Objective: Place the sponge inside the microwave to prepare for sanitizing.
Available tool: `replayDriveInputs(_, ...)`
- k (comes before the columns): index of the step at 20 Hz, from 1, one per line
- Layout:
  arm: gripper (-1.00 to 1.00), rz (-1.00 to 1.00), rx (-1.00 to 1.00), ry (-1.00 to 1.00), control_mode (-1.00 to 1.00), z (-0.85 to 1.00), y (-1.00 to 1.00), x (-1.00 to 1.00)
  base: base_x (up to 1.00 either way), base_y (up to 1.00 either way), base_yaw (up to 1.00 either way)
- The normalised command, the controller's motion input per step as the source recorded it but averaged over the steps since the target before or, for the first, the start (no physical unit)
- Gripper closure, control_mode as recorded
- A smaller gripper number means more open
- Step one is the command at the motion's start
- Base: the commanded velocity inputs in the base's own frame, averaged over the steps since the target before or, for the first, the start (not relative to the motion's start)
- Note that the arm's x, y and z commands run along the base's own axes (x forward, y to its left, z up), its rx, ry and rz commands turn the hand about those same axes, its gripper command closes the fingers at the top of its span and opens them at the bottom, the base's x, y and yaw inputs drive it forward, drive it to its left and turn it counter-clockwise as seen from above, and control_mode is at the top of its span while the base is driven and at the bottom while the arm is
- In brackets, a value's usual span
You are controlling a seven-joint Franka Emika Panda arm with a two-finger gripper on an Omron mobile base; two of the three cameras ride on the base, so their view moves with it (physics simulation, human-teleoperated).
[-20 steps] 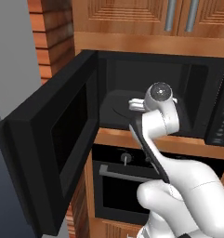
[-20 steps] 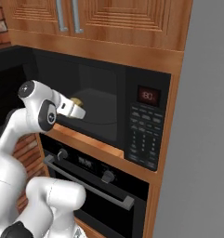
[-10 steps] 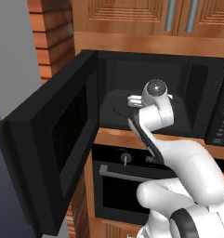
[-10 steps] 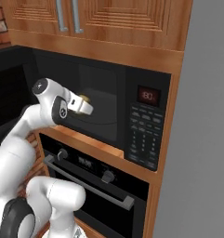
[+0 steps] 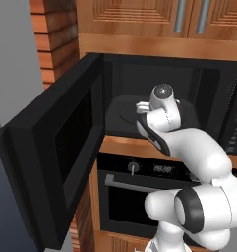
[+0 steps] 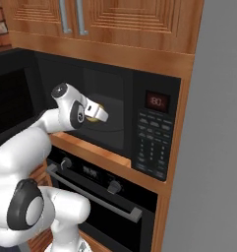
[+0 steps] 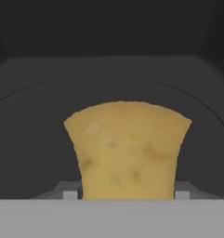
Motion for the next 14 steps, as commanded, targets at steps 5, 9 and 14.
replayDriveInputs(5, -1.0, 0.0, 0.01, 0.02, -1.0, -0.13, 0.0, 0.11, 0.0, 0.0, 0.0)
replayDriveInputs(9, -1.0, 0.0, 0.0, 0.0, -1.0, -0.02, 0.0, 0.04, 0.0, 0.0, 0.0)
replayDriveInputs(14, -1.0, 0.0, -0.03, -0.01, -1.0, 0.04, 0.0, 0.0, 0.0, 0.0, 0.0)
